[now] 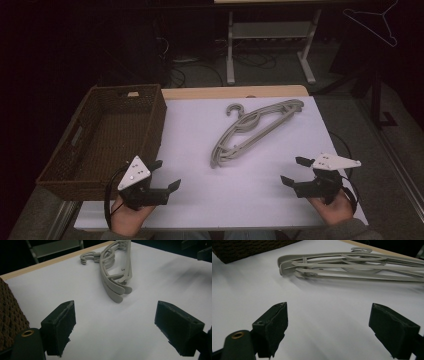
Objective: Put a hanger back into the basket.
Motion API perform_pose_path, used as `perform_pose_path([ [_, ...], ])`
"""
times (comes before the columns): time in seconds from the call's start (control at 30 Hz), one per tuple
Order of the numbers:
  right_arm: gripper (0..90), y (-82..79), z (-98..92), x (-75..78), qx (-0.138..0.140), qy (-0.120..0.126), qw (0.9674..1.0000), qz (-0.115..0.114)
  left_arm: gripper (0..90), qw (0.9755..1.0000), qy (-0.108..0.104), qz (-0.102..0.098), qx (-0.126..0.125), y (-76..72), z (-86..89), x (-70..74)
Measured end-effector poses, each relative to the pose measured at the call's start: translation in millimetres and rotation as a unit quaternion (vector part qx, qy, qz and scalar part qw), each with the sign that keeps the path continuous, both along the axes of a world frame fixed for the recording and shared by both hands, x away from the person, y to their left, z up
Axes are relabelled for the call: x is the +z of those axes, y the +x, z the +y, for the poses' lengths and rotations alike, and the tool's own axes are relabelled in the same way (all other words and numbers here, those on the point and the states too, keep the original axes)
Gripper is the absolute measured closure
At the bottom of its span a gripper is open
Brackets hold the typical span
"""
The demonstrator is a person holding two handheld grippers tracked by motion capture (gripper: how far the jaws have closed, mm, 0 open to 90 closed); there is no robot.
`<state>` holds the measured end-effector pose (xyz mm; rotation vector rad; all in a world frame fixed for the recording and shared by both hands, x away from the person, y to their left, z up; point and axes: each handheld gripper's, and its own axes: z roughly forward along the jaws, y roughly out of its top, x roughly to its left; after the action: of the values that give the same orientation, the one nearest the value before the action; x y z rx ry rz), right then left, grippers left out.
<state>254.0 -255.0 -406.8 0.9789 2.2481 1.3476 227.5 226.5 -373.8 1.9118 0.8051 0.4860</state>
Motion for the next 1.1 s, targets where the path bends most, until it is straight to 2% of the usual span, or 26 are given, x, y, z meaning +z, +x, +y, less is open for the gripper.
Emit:
perform_pose_path([
  [0.43, 15.0, -0.2, 2.2, 0.7, 0.001, 0.001, 1.0000, 0.002, 18.3, 0.9999, 0.008, 0.006, -0.006, -0.6, -2.5, -2.3],
  [0.77, 15.5, -3.3, 5.0, 2.9, -0.005, -0.009, 0.9999, -0.004, 20.6, 1.0000, 0.002, 0.006, -0.003, -2.0, -7.1, 0.8],
  [0.97, 15.6, -2.7, 2.9, 2.8, -0.011, 0.001, 0.9999, -0.003, 21.5, 0.9998, -0.004, 0.018, -0.006, 9.3, -16.8, 2.9],
  [1.03, 16.9, -3.6, 2.3, 3.7, -0.013, -0.001, 0.9999, -0.004, 23.0, 0.9998, -0.002, 0.018, -0.008, 14.5, -21.8, 5.4],
  [1.07, 17.1, -2.9, 1.2, 4.3, -0.016, 0.000, 0.9998, -0.008, 23.1, 0.9998, 0.004, 0.017, -0.009, 22.5, -29.3, 9.5],
  [1.1, 17.1, -2.9, 1.2, 4.3, -0.016, 0.000, 0.9998, -0.008, 23.1, 0.9998, 0.004, 0.017, -0.009, 22.5, -29.3, 9.5],
])
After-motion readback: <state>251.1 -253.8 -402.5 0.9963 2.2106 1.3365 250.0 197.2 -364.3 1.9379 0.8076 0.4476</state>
